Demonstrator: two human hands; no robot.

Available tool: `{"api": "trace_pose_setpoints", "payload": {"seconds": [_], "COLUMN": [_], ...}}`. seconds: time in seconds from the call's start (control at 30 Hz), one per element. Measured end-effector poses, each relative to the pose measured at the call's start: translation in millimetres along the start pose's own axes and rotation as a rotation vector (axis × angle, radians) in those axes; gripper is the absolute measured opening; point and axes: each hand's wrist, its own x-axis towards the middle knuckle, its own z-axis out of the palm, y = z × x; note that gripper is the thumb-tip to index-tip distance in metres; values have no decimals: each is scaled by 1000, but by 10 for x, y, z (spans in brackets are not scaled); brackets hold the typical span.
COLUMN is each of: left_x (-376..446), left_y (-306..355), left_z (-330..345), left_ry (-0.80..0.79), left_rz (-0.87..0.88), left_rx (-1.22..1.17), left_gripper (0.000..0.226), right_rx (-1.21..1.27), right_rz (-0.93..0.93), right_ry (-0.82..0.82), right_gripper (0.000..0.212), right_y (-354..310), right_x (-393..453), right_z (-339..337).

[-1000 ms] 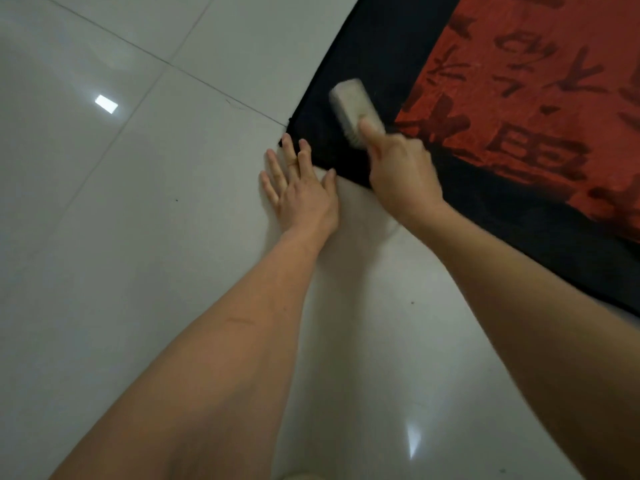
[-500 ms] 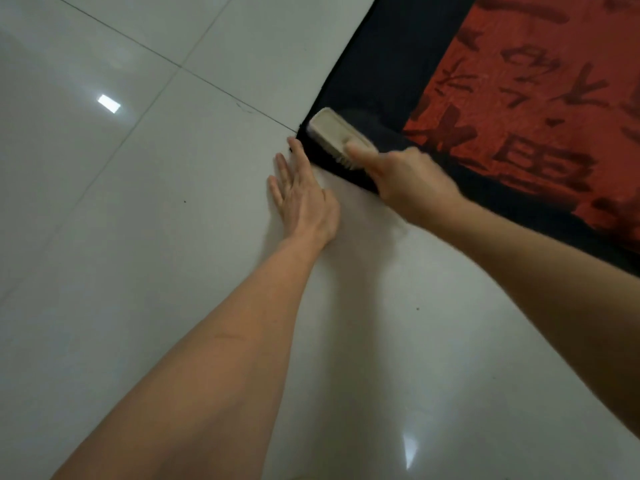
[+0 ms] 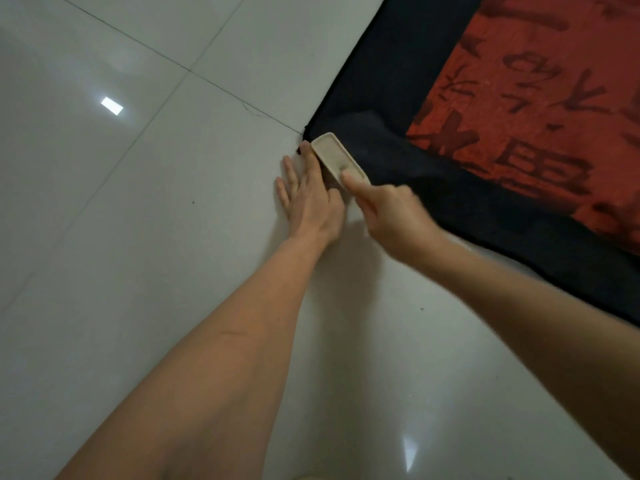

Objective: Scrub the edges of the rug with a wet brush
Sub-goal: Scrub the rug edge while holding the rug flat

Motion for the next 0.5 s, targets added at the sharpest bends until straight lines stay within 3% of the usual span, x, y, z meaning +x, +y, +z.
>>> {"api": "trace_pose_setpoints", "payload": {"seconds": [0.1, 0.17, 0.27, 0.3, 0.37, 0.43, 0.5], "left_x": [-9, 54, 414, 612, 878, 1024, 1018], "left_y": [-31, -51, -68, -33, 98, 243, 293], "left_z": [4, -52, -327, -435, -603, -607, -481], "left_ry": [-20, 80, 235, 196, -33, -259, -331], "left_rz": [26, 69, 290, 387, 445, 355, 271], "left_rx": [111, 198, 247, 234, 178, 145, 106], "left_gripper": [67, 57, 49, 49, 46, 47, 49], "right_rx": [-74, -73, -3, 20, 27, 14, -27], "right_rz": [148, 223, 39, 0, 36, 213, 277], "right_ry": [88, 158, 34, 6, 85, 225, 225], "right_gripper": [46, 46, 48, 47, 46, 46, 50], "right_y": [254, 211, 35, 54, 223, 317, 199], "right_x": [255, 289, 13, -72, -17, 126, 149], "right_z": [-356, -346, 19, 25, -119, -231, -149]}}
